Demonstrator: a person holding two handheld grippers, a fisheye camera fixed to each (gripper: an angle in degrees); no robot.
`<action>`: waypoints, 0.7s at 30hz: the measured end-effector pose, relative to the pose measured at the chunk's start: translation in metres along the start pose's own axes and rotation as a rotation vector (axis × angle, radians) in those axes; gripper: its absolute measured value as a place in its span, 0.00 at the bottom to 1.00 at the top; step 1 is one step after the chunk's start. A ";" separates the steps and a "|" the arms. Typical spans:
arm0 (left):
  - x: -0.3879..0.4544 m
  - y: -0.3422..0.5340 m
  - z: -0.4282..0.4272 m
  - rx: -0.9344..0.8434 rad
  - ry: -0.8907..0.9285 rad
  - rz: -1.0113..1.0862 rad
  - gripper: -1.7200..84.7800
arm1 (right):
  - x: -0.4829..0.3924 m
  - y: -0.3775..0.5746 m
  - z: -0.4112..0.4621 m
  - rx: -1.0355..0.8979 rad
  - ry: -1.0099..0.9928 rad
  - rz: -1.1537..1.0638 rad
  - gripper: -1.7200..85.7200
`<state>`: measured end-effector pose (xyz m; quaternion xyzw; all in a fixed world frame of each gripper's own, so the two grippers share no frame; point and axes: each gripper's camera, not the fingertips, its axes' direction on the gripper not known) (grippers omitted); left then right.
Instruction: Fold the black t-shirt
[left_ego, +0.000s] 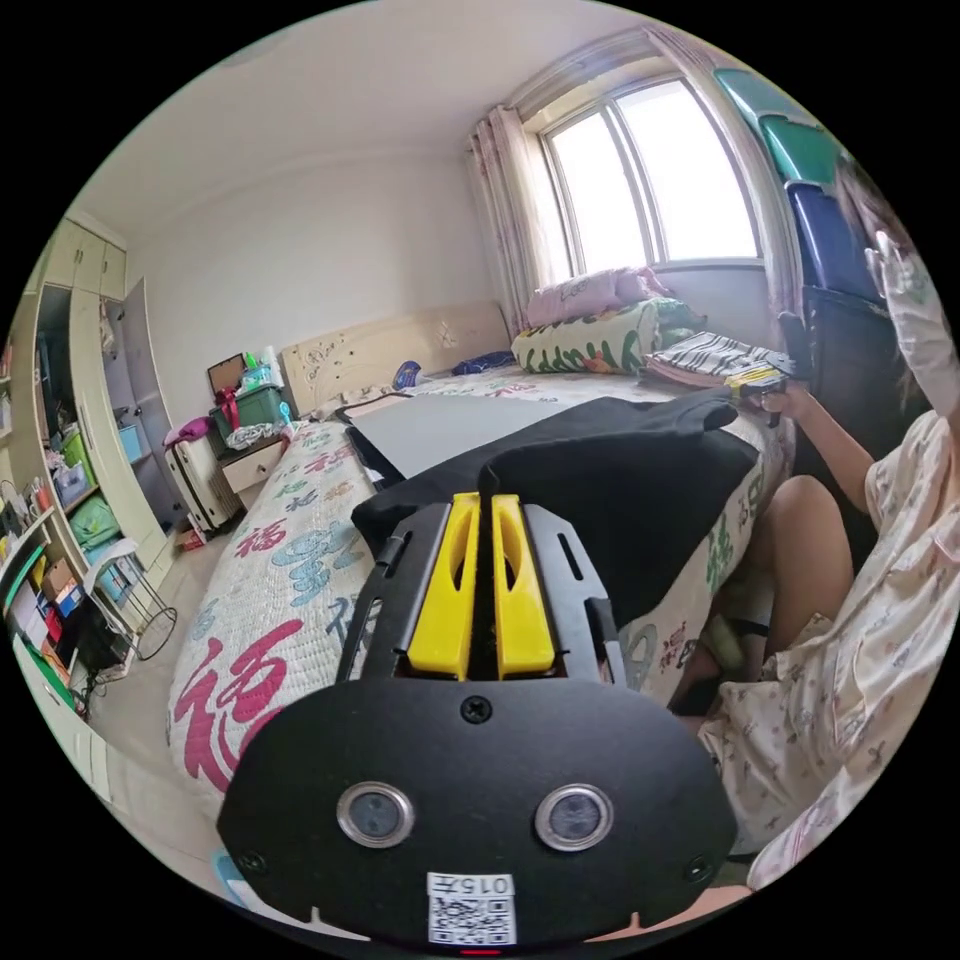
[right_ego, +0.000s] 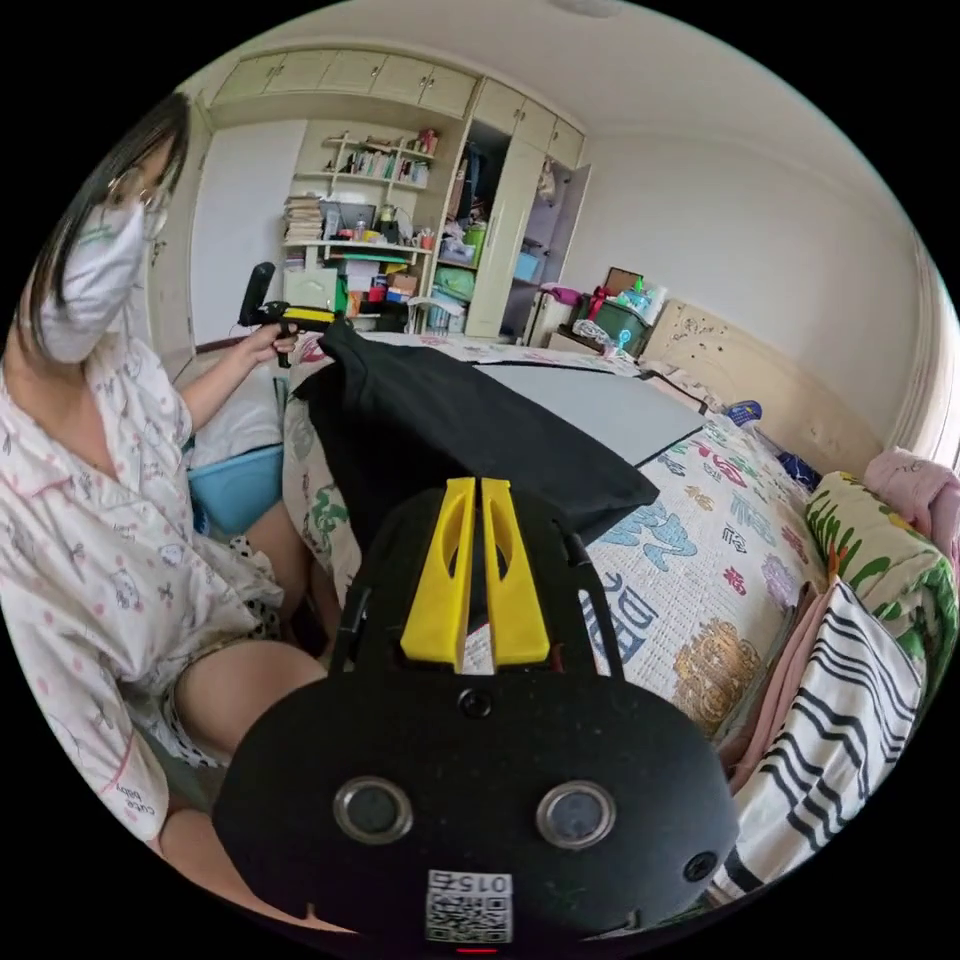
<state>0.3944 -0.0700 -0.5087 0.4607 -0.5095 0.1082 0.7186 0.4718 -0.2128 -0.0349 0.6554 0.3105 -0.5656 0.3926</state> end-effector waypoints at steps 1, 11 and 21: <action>0.002 -0.001 -0.002 -0.019 0.022 0.009 0.03 | -0.007 0.000 0.000 -0.047 0.002 -0.043 0.02; -0.104 -0.075 -0.022 -0.005 0.223 -0.188 0.06 | 0.104 -0.035 -0.043 0.131 -0.042 0.229 0.08; -0.309 -0.227 0.134 -0.119 0.323 -0.709 0.20 | 0.352 -0.076 0.020 0.129 -0.159 1.040 0.16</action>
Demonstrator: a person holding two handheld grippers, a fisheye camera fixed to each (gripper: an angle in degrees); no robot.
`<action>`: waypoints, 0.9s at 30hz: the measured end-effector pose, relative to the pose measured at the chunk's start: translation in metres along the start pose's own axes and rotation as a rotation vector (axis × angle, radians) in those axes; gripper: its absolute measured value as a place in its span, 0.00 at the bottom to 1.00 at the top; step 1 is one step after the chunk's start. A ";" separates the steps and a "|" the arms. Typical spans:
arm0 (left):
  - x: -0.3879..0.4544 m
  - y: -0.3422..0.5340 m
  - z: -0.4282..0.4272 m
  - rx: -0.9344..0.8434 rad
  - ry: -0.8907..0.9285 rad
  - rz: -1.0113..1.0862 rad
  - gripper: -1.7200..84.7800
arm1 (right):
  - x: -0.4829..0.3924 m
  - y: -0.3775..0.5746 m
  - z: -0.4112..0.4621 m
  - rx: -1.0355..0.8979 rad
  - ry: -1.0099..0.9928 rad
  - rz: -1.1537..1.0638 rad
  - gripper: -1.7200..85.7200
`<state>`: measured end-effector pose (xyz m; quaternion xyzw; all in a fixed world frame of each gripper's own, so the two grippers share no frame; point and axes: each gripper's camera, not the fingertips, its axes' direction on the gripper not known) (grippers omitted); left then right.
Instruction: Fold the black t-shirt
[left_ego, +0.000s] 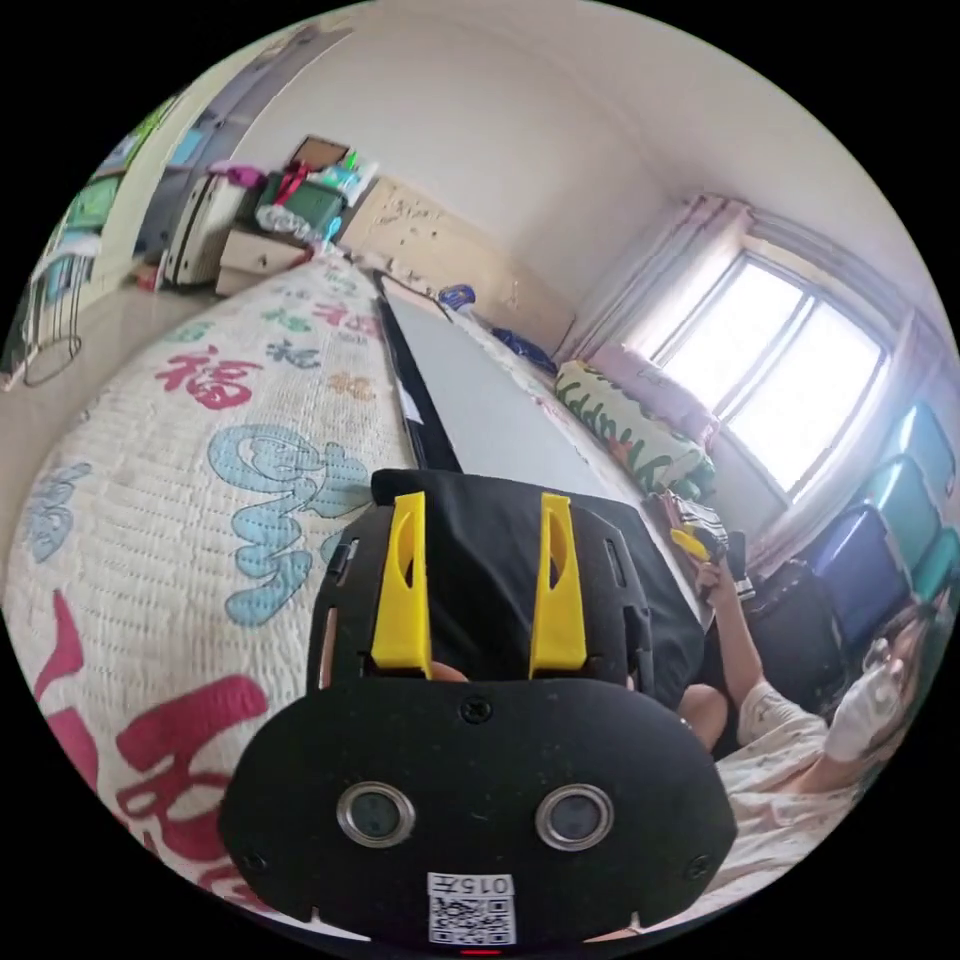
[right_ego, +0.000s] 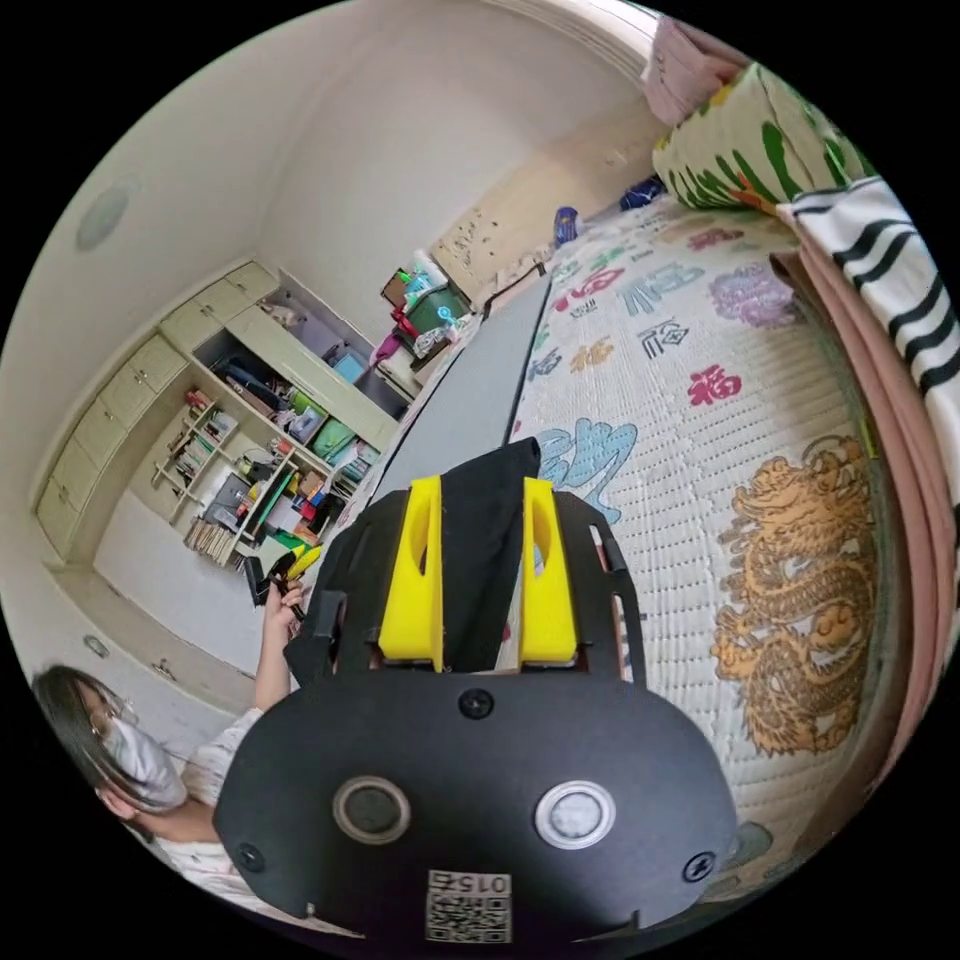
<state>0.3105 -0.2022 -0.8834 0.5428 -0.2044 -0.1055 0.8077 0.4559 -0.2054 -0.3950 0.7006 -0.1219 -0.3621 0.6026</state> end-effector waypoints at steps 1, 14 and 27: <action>-0.012 -0.024 0.013 -0.028 0.009 -0.046 0.20 | 0.004 -0.016 0.011 -0.014 0.008 0.020 0.16; -0.019 -0.163 0.063 -0.201 -0.020 -0.082 0.03 | -0.006 -0.142 0.105 -0.158 0.081 -0.040 0.06; -0.021 -0.255 -0.003 0.146 -0.357 0.026 0.01 | -0.067 -0.226 0.126 -0.058 0.504 -0.228 0.02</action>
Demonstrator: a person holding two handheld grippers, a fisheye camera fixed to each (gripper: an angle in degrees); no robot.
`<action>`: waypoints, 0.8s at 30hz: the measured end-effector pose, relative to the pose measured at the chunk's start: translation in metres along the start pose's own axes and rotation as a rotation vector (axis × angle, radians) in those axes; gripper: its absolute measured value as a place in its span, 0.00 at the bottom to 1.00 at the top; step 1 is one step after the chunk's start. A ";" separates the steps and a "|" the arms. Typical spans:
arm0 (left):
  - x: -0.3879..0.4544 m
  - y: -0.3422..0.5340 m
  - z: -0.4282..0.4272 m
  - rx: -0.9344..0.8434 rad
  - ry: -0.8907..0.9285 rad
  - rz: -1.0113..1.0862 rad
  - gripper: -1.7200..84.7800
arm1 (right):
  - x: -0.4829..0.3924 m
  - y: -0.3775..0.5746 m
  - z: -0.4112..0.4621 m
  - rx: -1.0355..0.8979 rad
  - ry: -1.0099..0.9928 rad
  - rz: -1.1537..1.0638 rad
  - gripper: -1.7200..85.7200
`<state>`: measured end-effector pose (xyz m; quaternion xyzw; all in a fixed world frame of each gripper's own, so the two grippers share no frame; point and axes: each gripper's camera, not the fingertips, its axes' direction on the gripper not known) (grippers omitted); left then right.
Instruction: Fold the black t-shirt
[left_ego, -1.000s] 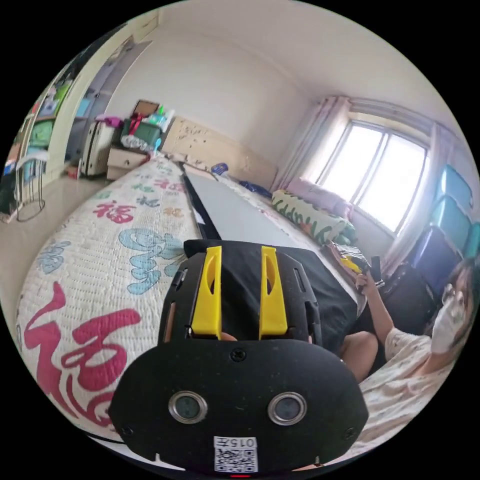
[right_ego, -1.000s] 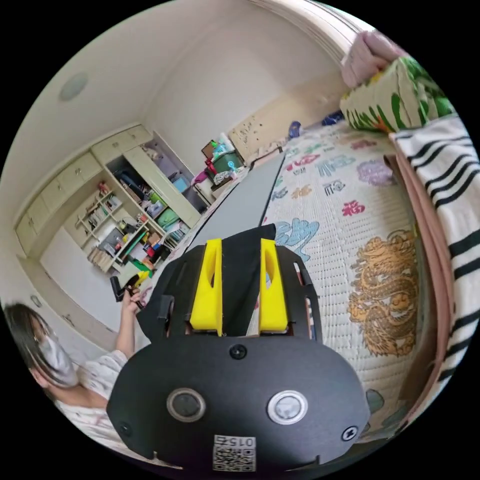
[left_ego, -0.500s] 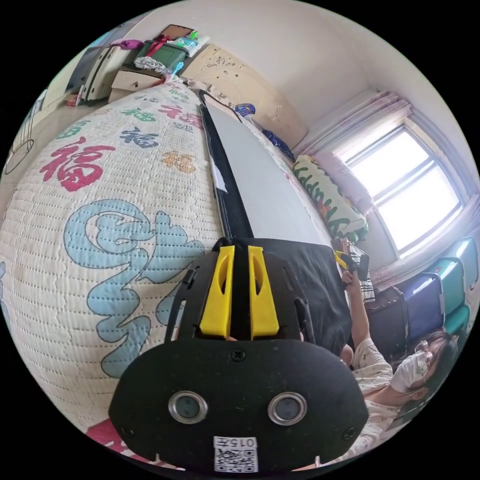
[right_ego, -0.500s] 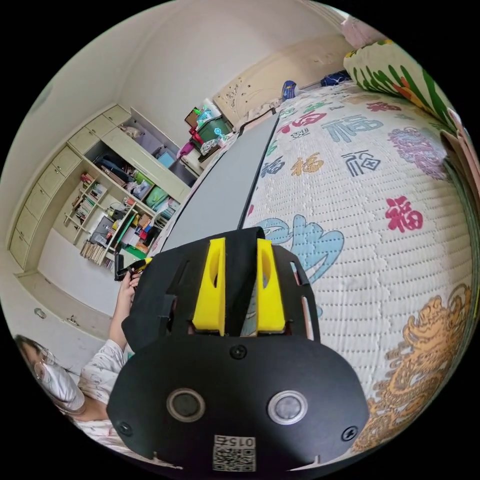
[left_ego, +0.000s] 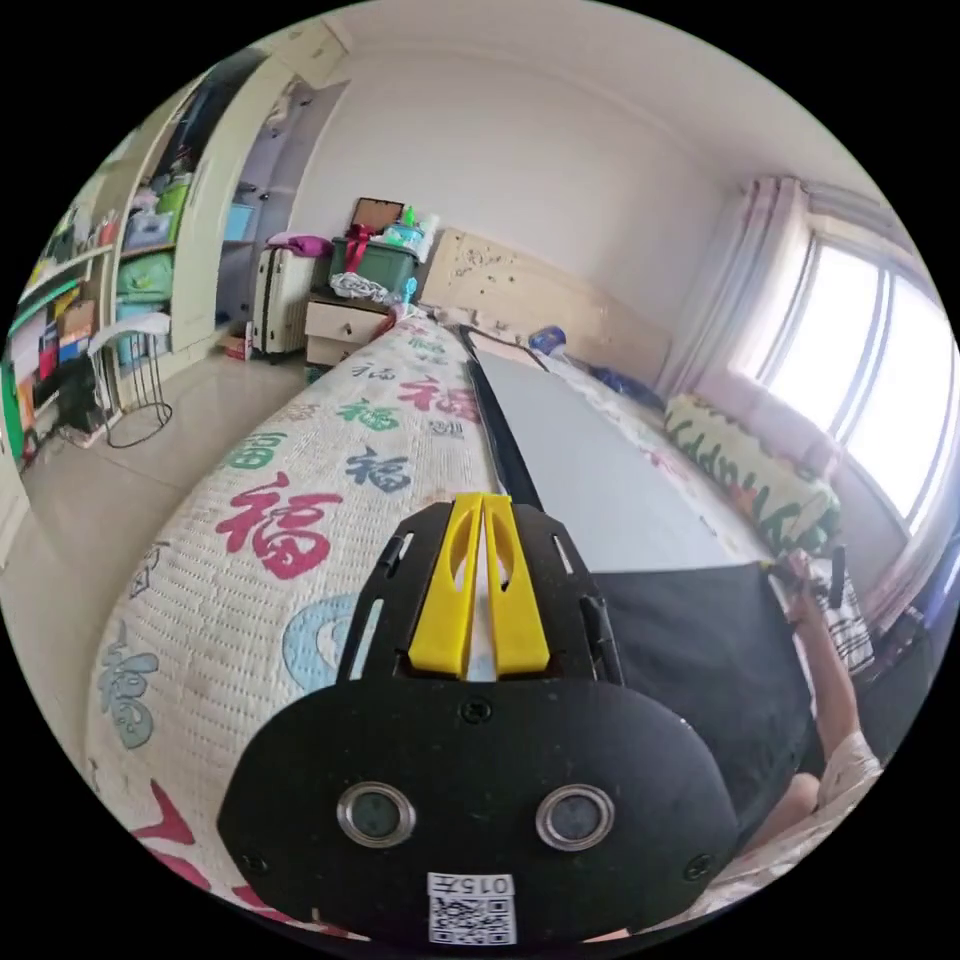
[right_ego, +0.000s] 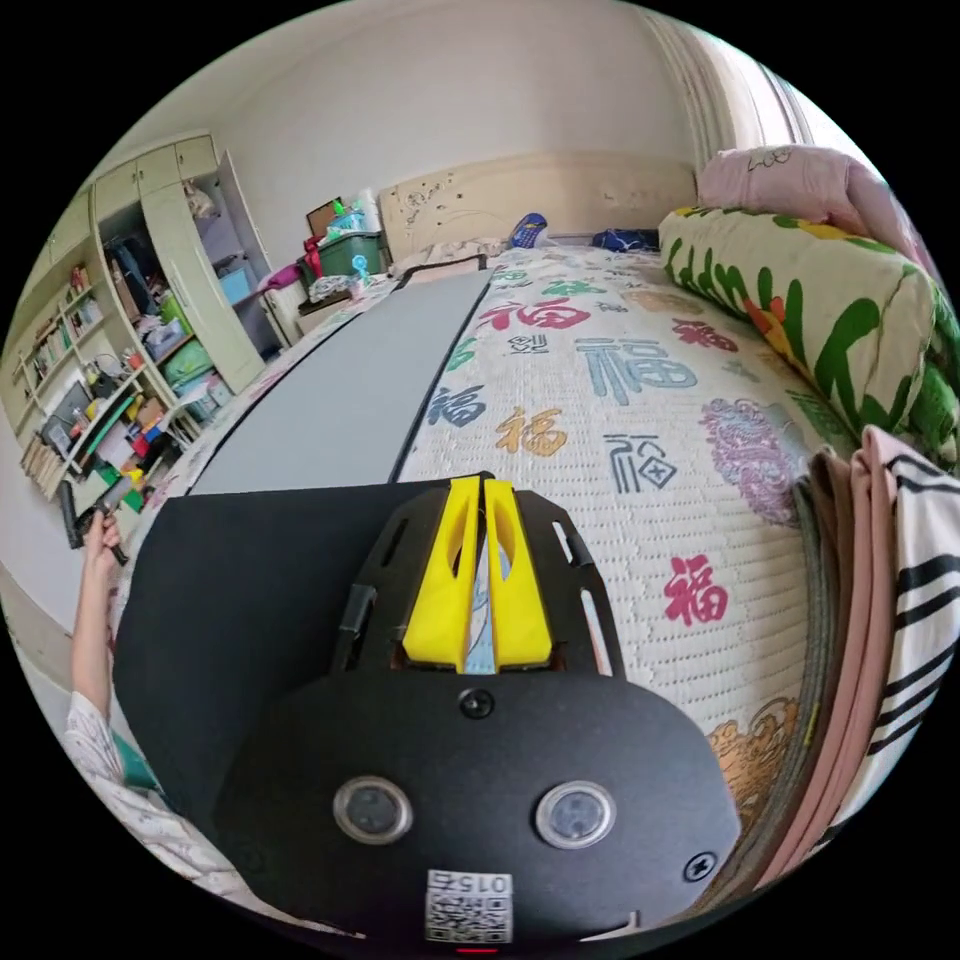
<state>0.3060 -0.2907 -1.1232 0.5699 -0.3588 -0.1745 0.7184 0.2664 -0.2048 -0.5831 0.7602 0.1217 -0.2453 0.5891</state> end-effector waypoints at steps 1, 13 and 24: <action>-0.024 -0.005 -0.002 0.042 0.096 -0.066 0.01 | -0.003 -0.009 0.003 0.003 0.040 -0.008 0.02; -0.151 0.043 0.047 -0.120 0.520 -0.104 0.11 | 0.096 0.001 -0.036 0.076 -0.413 0.196 0.03; -0.152 0.107 0.114 -0.370 0.499 0.107 0.10 | 0.120 0.044 -0.092 0.286 -0.603 0.252 0.06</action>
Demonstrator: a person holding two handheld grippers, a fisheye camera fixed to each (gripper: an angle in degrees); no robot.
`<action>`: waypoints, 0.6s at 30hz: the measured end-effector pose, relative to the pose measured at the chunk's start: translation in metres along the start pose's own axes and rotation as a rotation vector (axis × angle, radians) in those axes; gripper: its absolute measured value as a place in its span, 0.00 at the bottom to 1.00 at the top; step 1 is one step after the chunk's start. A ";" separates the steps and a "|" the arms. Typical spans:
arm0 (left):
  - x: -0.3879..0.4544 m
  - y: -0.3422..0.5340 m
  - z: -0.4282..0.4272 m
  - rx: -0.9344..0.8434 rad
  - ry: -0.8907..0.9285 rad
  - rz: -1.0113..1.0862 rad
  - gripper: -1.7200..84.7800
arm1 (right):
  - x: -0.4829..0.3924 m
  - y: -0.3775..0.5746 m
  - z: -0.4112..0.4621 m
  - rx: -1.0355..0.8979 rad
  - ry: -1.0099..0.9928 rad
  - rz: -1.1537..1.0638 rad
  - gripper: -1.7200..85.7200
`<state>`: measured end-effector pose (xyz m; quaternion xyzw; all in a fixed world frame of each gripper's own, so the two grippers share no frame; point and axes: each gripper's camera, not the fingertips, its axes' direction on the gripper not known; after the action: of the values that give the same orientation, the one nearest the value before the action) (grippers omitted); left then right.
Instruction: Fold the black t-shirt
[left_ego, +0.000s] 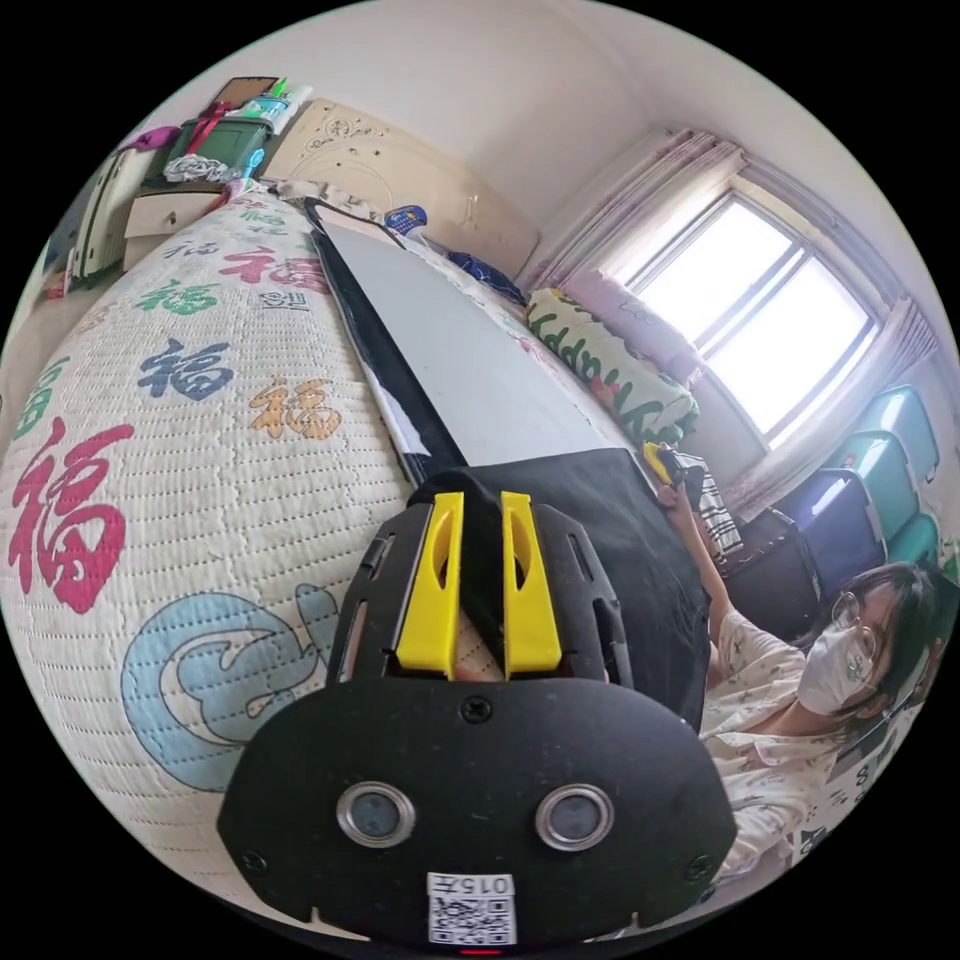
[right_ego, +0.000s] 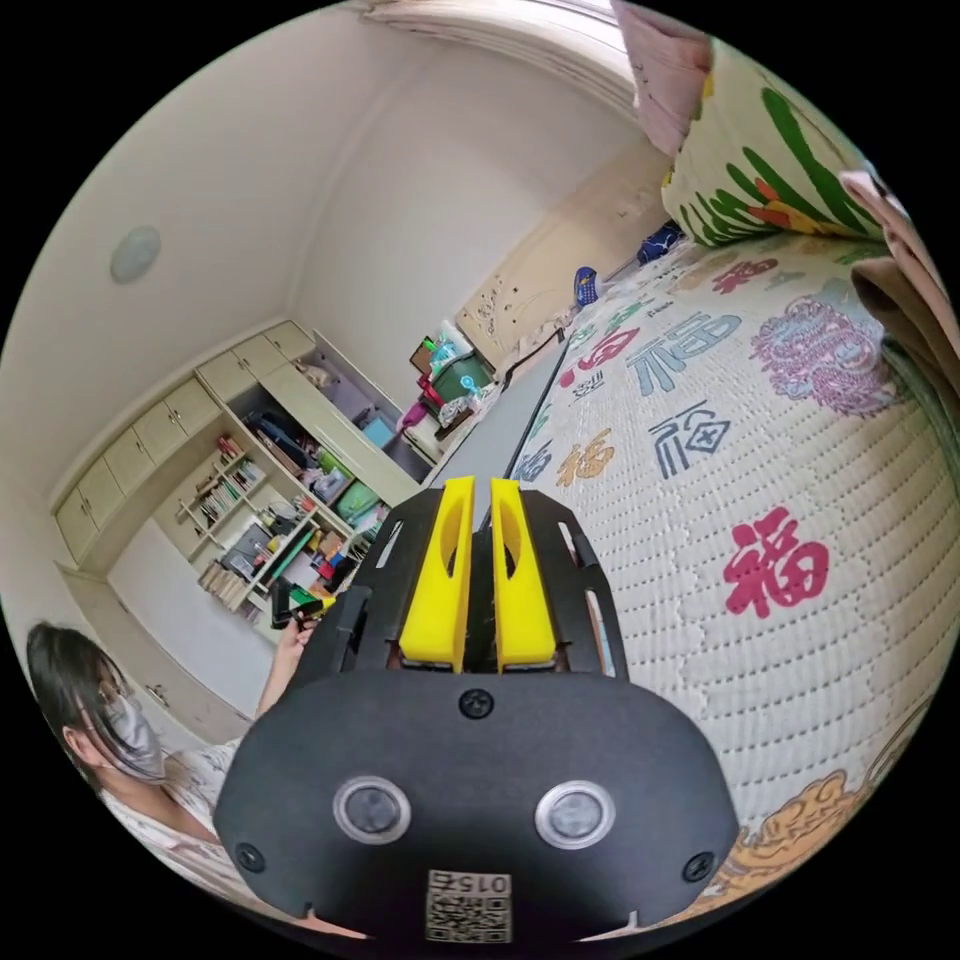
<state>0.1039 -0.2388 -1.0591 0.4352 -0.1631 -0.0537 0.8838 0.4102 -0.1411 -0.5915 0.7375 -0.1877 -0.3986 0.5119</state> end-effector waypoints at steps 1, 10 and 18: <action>-0.011 0.010 0.002 0.008 0.000 -0.005 0.09 | -0.010 0.003 0.004 -0.023 0.024 -0.025 0.06; -0.097 0.094 0.035 0.034 -0.068 -0.020 0.07 | -0.014 0.048 -0.045 0.122 0.015 0.097 0.07; -0.177 0.184 0.063 0.126 -0.081 -0.124 0.09 | -0.127 0.150 -0.153 -0.053 0.229 -0.261 0.07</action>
<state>-0.0928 -0.1308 -0.9213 0.4968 -0.1744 -0.1152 0.8423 0.4717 -0.0225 -0.3813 0.7823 -0.0203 -0.3799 0.4932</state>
